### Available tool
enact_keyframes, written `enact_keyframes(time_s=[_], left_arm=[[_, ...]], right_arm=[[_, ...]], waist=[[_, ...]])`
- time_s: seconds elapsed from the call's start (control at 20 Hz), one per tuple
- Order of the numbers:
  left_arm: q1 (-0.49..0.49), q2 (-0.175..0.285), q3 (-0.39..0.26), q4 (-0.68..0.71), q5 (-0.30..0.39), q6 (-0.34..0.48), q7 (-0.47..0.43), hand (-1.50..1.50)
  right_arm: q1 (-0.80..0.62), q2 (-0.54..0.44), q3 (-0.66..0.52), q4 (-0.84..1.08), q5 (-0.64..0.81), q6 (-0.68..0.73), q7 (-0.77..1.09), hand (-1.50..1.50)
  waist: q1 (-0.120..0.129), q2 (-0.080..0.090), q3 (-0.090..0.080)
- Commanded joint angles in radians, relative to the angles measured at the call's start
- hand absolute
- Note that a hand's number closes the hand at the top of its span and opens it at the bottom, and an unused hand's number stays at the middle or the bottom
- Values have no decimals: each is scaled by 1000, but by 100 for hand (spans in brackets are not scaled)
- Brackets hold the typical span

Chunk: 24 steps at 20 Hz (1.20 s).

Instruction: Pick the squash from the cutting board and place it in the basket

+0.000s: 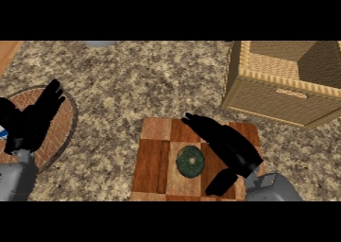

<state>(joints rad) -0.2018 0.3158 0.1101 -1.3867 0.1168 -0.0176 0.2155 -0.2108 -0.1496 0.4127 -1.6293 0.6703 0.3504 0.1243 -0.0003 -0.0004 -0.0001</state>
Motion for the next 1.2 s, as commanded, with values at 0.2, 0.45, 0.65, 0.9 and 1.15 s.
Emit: enact_keyframes(time_s=[0.2,0.45,0.65,0.9,1.15], left_arm=[[-25,-8,32,63,-7,-49,-26,0],[-8,15,63,38,-5,-69,-19,0],[-4,-56,20,2,-57,-14,-1,0],[-65,-82,17,65,-72,2,-30,0],[14,-48,47,-20,-67,-35,8,0]], right_arm=[[34,43,42,10,117,-22,-9,-150],[42,73,55,161,203,-134,-83,-150],[3,90,10,241,230,-147,-121,-150],[-28,80,77,222,310,-90,-100,150],[17,106,76,221,354,-111,-119,150]], waist=[[-1,0,0],[2,1,0],[2,1,0],[-1,1,0],[2,0,0]])
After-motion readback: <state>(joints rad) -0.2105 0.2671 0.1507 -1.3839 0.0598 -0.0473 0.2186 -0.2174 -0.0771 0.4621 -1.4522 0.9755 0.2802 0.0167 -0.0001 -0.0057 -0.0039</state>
